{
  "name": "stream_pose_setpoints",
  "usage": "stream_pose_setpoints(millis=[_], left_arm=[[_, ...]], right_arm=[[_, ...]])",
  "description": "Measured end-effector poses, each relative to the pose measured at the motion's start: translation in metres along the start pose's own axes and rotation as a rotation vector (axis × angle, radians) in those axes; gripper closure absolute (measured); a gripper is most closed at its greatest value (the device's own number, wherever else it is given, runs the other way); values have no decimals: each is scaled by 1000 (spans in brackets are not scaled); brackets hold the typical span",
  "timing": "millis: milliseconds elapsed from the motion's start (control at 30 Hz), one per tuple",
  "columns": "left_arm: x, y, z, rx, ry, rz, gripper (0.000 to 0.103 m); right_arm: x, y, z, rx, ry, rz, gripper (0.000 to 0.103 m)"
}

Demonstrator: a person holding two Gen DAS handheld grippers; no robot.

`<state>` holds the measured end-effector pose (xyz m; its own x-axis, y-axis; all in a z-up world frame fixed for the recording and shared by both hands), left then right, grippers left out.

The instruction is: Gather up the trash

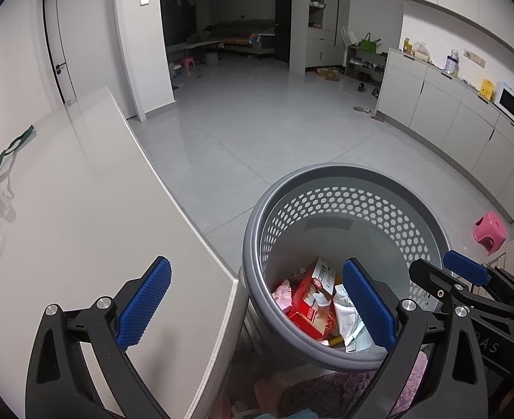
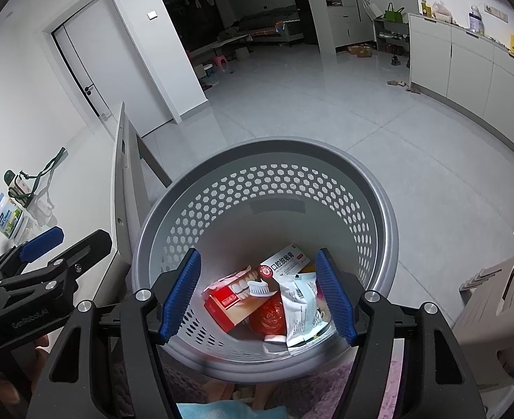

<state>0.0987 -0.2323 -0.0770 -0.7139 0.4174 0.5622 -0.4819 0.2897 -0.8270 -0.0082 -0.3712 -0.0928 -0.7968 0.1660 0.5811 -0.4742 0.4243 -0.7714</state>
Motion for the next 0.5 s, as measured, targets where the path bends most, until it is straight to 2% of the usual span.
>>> stream_pose_setpoints(millis=[500], left_arm=[[2,-1,-6,11,-20,-2,6]], right_arm=[[0,3,0,6,0,2,38]])
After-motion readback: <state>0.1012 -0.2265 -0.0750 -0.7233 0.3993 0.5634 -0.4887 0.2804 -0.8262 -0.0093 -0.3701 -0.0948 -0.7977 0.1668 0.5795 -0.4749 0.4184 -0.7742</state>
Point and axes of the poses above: each gripper's, at about its wrist camera, not at the fingertips, and x roughly against the way its jaws point, z to its right, y to its underside, the point moved 6 cm from there along -x, roughly the way its jaws point, and after that the axes turned 14 degrees about z, right-handed, at the moved point
